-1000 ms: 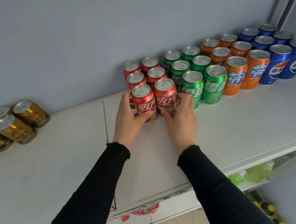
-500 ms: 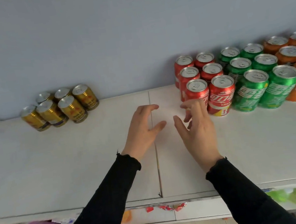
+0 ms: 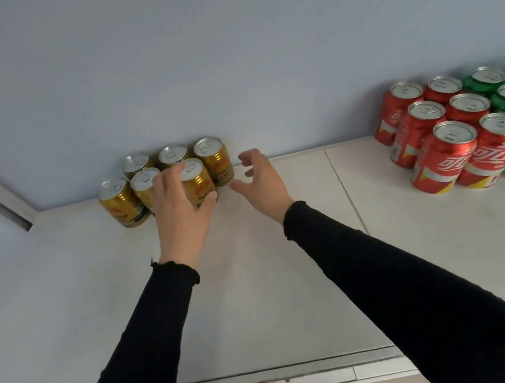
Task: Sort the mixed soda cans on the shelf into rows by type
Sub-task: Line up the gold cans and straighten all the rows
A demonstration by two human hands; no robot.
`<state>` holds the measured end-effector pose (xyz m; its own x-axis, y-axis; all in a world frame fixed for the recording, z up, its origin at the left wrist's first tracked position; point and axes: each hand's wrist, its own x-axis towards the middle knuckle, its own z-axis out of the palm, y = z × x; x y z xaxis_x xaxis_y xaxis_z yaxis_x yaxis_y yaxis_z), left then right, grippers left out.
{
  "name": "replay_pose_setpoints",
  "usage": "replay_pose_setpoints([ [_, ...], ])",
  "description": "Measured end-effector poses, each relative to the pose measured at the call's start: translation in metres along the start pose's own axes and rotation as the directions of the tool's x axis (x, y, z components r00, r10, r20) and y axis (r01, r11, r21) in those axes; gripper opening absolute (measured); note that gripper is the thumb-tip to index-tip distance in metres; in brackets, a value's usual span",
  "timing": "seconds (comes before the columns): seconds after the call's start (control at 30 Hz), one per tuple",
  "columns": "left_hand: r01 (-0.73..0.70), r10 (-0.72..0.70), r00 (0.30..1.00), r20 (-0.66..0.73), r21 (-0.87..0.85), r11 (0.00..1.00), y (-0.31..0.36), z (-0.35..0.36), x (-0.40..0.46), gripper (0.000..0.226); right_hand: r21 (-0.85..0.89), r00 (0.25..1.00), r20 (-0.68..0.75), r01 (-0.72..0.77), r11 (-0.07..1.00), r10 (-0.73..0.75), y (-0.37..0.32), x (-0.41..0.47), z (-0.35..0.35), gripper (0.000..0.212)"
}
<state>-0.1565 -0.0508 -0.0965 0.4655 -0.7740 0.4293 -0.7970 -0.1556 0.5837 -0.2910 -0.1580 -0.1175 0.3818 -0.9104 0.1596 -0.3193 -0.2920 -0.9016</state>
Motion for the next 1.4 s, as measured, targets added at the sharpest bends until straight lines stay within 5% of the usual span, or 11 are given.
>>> replay_pose_setpoints([
  [0.17, -0.113, 0.083, 0.989, 0.121, 0.265, 0.958, -0.019, 0.004, 0.032, 0.083, 0.002, 0.996, -0.015, -0.084, 0.996, 0.084, 0.001, 0.036, 0.032, 0.064],
  [0.33, -0.174, 0.121, 0.977, 0.178, 0.324, 0.930, -0.025, 0.010, 0.039, 0.083, 0.017, 0.997, -0.018, -0.069, 0.997, 0.070, 0.004, 0.050, 0.042, 0.062],
  [0.67, -0.171, 0.134, 0.975, 0.175, 0.215, 0.962, -0.017, 0.006, 0.040, 0.075, -0.065, 0.999, -0.043, -0.022, 0.998, 0.019, 0.012, 0.041, 0.033, 0.059],
  [1.1, -0.224, 0.249, 0.901, 0.355, -0.111, 0.968, 0.106, 0.110, 0.039, 0.073, -0.092, 0.916, -0.383, -0.169, 0.981, 0.122, 0.082, -0.025, -0.150, 0.055],
  [1.4, -0.296, 0.310, 0.867, 0.391, -0.096, 0.950, 0.150, 0.159, 0.056, 0.075, -0.092, 0.855, -0.499, -0.215, 0.972, 0.142, 0.094, -0.012, -0.164, 0.064],
])
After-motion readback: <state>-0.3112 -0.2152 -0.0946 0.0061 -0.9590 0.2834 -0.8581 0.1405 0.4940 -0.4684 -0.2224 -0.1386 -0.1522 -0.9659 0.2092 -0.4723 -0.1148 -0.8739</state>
